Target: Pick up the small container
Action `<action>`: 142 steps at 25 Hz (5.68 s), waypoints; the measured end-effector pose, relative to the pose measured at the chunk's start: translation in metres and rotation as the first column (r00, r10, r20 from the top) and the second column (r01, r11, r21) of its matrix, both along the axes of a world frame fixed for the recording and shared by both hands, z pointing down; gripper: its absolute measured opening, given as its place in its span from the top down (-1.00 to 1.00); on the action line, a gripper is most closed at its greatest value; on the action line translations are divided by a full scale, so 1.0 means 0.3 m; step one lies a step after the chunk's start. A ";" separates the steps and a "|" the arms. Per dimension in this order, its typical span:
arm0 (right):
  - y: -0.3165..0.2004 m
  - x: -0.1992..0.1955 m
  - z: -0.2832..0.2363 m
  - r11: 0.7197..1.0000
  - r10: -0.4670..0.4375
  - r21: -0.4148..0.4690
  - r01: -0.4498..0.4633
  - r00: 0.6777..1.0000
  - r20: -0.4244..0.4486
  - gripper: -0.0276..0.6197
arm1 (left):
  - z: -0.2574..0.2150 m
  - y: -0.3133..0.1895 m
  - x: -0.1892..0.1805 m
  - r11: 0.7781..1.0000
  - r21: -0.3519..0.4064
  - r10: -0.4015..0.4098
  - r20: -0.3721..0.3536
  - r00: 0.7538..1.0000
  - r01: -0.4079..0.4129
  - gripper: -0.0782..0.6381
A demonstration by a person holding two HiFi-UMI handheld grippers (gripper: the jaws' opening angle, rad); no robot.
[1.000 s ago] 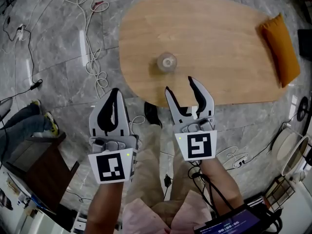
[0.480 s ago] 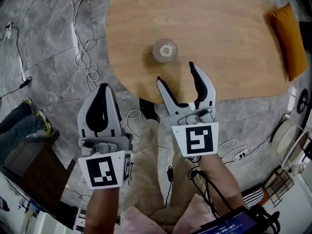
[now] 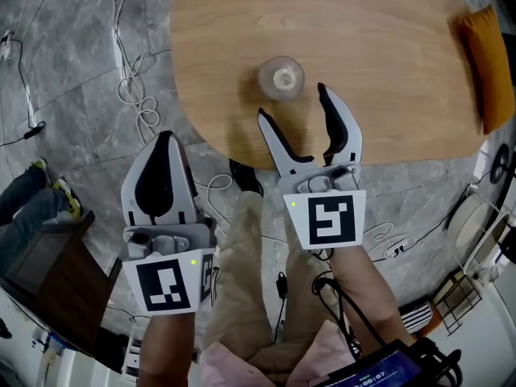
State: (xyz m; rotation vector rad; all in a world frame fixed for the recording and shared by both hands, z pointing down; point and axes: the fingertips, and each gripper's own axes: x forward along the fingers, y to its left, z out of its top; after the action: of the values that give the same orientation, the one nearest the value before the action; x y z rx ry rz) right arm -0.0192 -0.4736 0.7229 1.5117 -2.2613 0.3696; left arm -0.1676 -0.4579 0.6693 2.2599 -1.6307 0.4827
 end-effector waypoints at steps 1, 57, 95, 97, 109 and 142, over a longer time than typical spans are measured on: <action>-0.007 -0.001 0.004 1.000 0.002 -0.002 -0.002 1.000 0.000 -0.16 | 0.004 -0.004 0.000 1.000 -0.002 0.000 -0.001 1.000 0.000 0.74; -0.203 -0.094 0.164 1.000 0.010 -0.011 -0.011 0.998 -0.068 -0.14 | 0.108 -0.115 -0.115 0.998 -0.061 -0.036 -0.053 0.998 0.033 0.74; -0.220 -0.031 -0.234 0.996 0.006 0.091 -0.005 1.000 -0.007 -0.14 | -0.217 -0.164 -0.020 0.998 0.060 -0.029 -0.027 0.999 0.031 0.74; -0.215 -0.030 -0.286 0.995 0.000 0.102 0.000 1.000 -0.004 -0.14 | -0.265 -0.164 -0.006 0.997 0.076 -0.024 -0.025 0.999 0.026 0.74; -0.206 0.010 -0.626 0.982 -0.036 0.185 0.036 0.999 -0.002 -0.14 | -0.581 -0.158 0.072 0.983 0.183 -0.014 -0.011 1.000 0.015 0.74; -0.015 0.119 -1.518 0.932 -0.085 0.349 0.093 0.996 -0.038 -0.14 | -1.398 -0.058 0.235 0.888 0.460 0.027 -0.016 0.999 -0.017 0.74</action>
State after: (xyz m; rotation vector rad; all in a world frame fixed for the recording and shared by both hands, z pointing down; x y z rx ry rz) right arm 0.0164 -0.4780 0.2675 1.5571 -2.4647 -0.0851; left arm -0.0971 -0.4753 0.2499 2.6022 -1.8664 0.0705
